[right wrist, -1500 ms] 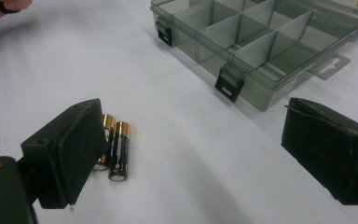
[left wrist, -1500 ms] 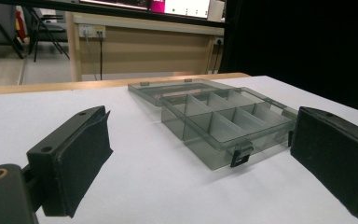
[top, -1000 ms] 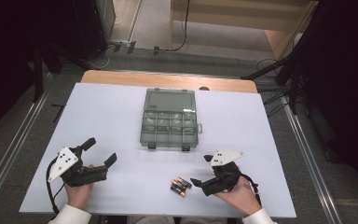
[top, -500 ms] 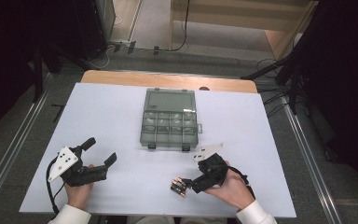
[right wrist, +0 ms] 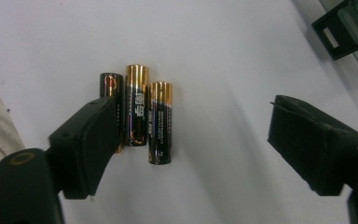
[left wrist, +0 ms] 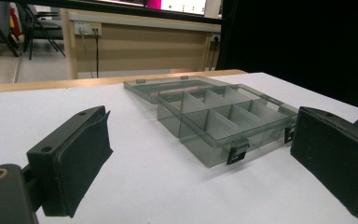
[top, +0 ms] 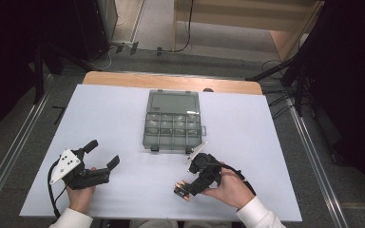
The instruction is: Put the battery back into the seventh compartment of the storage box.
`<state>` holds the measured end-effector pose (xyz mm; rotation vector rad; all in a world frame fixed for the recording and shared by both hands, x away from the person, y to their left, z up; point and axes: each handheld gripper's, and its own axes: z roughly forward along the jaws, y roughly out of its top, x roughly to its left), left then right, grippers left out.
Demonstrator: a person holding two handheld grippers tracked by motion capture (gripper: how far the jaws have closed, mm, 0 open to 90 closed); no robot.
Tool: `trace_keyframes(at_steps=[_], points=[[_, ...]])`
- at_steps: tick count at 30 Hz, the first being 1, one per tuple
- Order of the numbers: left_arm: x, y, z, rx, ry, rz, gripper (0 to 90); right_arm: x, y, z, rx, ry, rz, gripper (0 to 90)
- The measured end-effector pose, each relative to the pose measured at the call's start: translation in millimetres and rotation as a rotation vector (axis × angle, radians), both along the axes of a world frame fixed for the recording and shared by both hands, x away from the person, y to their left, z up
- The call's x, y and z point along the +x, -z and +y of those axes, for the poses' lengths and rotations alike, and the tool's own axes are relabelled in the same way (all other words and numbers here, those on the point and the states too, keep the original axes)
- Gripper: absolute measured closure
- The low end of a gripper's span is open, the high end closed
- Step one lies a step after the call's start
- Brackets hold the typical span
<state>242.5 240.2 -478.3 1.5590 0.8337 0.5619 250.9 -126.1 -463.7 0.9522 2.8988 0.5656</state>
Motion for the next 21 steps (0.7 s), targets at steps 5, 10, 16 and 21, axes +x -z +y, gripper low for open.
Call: trace_keyframes(at_steps=[5,10,16,21], points=[[0.2,0.1,-0.8,0.003,0.008,0.003,4.5,1.4,0.9,2.8,-0.034,-0.01,0.011,32.5],[0.6,0.2,-0.7,0.002,0.008,0.006,4.5,3.1,2.3,3.1,-0.033,-0.026,0.03,39.0],[-0.4,-0.2,-1.1,0.005,0.009,0.0,4.5,5.1,8.5,11.8,-0.089,-0.043,0.067,48.3],[-0.8,0.0,-1.5,0.003,0.009,0.004,4.5,7.8,9.1,20.2,-0.135,-0.044,0.097,67.5]])
